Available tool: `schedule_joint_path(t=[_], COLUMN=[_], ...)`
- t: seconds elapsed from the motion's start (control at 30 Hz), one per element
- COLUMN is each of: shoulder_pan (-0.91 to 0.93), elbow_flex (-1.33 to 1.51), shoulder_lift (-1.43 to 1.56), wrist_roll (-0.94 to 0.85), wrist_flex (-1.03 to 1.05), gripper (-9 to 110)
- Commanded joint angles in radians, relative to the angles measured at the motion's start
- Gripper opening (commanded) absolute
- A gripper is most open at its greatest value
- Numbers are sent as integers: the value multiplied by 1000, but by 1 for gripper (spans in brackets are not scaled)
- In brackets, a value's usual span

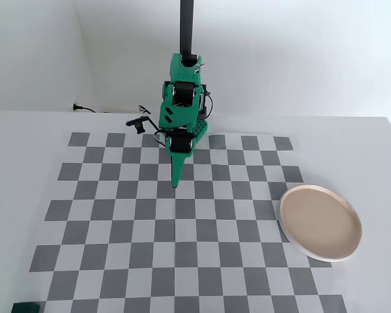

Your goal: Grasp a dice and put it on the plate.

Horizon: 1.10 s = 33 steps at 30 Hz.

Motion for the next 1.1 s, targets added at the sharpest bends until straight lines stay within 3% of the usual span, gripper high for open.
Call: schedule_joint_path(t=[0.0, 0.3, 0.47, 0.8, 1.07], shoulder_pan=[8, 101, 71, 18, -49], elbow_flex=[-18, -17, -17, -18, -20], shoulder_lift=[15, 14, 14, 15, 20], wrist_roll=[-146, -489, -675, -1210, -1433], wrist_flex=[-15, -140, -164, -295, -465], gripper=[-4, -4, -4, -1, 3])
